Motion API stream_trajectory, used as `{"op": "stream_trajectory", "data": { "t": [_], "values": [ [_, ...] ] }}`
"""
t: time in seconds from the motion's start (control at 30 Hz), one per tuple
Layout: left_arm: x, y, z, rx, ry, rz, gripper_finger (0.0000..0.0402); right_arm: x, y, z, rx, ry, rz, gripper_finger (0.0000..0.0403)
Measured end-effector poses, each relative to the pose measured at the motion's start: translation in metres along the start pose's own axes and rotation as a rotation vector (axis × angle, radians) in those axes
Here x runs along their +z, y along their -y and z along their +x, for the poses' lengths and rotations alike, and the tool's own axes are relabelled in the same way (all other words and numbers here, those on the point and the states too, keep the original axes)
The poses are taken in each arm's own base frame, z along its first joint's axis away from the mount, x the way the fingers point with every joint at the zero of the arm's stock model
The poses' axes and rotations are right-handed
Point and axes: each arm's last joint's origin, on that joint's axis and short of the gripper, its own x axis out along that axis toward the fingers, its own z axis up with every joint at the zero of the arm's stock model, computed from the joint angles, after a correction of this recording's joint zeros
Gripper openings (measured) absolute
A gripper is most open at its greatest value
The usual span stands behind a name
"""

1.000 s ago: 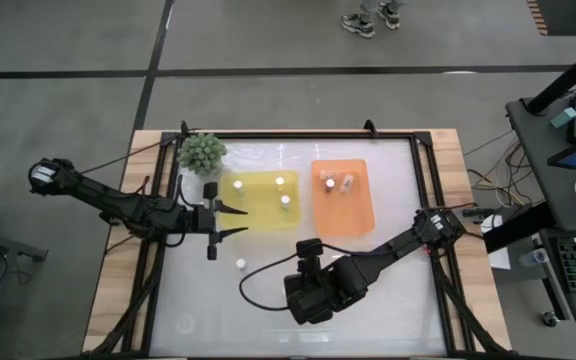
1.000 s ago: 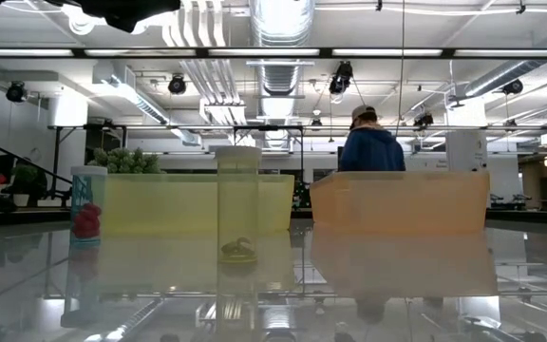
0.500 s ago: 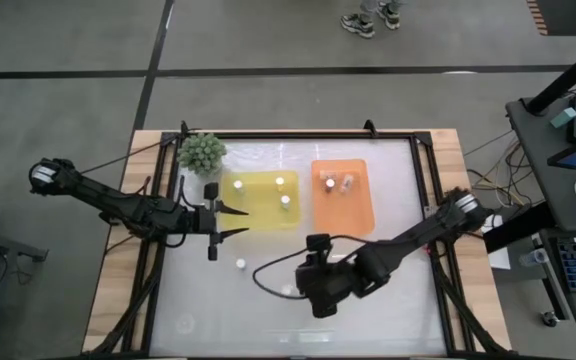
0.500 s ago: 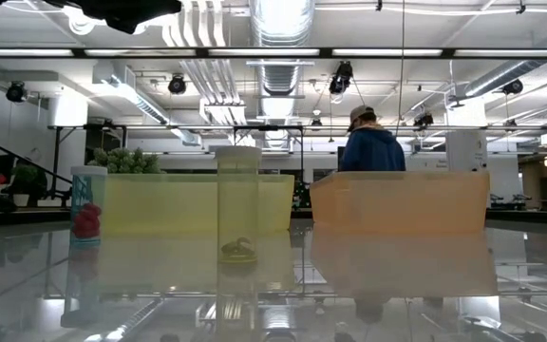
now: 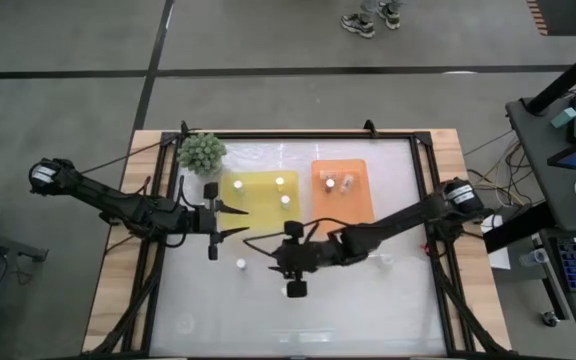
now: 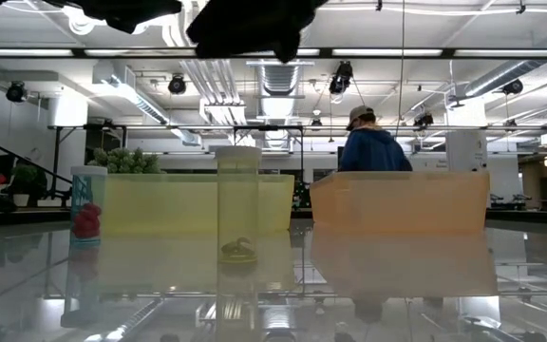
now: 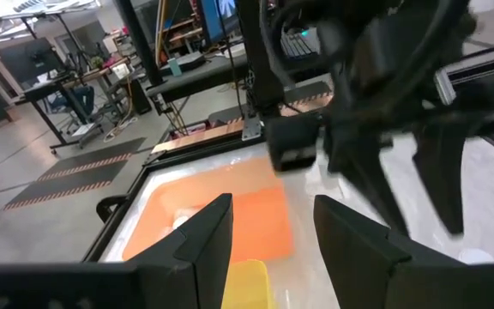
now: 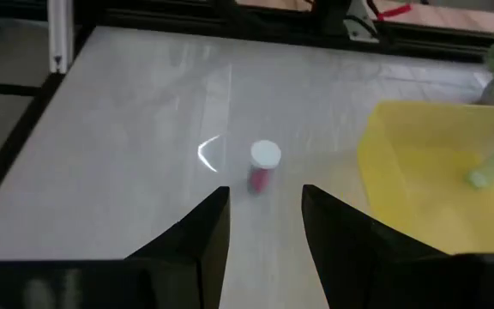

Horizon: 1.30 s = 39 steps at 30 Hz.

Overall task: Pick and place medicine bottles into bin by pill shape (circle, oval)
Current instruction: Put the blue pill bottle into the orange bin

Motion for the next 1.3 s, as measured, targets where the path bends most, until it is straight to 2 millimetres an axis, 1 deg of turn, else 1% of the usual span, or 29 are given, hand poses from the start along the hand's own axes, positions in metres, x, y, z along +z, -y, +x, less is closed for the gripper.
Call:
{"op": "stream_trajectory", "data": {
  "t": [0.1, 0.3, 0.43, 0.67, 0.93, 1.07, 1.2, 1.3],
  "values": [
    [0.000, 0.000, 0.000, 0.000, 0.000, 0.000, 0.0150, -0.005, 0.008, 0.013, 0.007, -0.015, 0.012, 0.0139],
    [0.000, 0.000, 0.000, 0.001, 0.000, 0.002, 0.0150, -0.002, 0.016, 0.036, 0.035, -0.024, 0.061, 0.0147],
    [0.000, 0.000, 0.000, 0.001, 0.001, 0.011, 0.0150, 0.002, 0.015, 0.052, 0.035, -0.022, 0.052, 0.0167],
    [0.000, 0.000, 0.000, 0.001, 0.001, 0.010, 0.0150, 0.005, 0.012, 0.080, 0.029, -0.020, 0.009, 0.0182],
    [0.000, 0.000, 0.000, 0.001, 0.001, 0.011, 0.0150, 0.004, 0.020, 0.110, -0.012, -0.064, 0.020, 0.0234],
    [0.000, 0.000, 0.000, 0.001, 0.000, 0.011, 0.0150, -0.001, 0.017, 0.124, -0.009, -0.087, -0.006, 0.0256],
    [0.000, 0.000, 0.000, 0.001, 0.000, 0.011, 0.0150, -0.005, 0.015, 0.134, -0.010, -0.125, -0.012, 0.0265],
    [0.000, 0.000, 0.000, 0.001, 0.000, 0.011, 0.0150, -0.005, 0.015, 0.140, -0.013, -0.144, -0.013, 0.0262]
  ]
}}
